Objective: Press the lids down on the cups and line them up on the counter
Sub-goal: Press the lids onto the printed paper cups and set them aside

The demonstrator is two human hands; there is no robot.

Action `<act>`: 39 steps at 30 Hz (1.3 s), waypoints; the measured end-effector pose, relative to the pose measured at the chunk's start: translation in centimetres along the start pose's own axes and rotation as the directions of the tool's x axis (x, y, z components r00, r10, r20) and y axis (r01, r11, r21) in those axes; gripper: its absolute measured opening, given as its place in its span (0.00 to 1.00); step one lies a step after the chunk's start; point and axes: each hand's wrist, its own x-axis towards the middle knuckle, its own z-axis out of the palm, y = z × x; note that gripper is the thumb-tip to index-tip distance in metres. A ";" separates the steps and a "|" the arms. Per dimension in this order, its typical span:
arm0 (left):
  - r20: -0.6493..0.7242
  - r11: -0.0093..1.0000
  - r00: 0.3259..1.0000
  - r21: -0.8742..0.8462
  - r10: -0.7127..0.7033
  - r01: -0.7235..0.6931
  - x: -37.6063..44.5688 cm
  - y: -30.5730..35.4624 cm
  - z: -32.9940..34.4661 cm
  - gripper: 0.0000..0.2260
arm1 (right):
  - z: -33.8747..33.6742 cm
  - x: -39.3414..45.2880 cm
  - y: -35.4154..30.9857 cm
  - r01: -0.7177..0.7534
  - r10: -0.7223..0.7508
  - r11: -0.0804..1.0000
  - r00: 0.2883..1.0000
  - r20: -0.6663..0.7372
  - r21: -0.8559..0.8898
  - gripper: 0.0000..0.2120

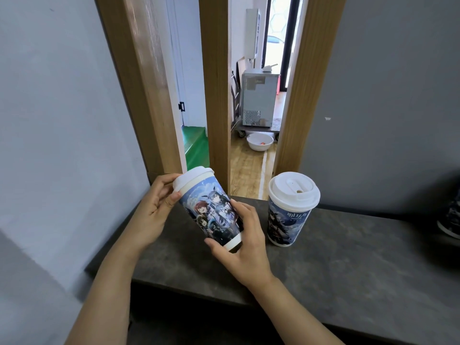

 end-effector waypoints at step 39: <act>-0.061 0.920 0.971 0.338 0.231 -0.198 -0.1 5.8 1.3 0.10 | -1.7 2.1 0.5 -0.757 0.088 -0.240 0.607 0.790 0.608 0.32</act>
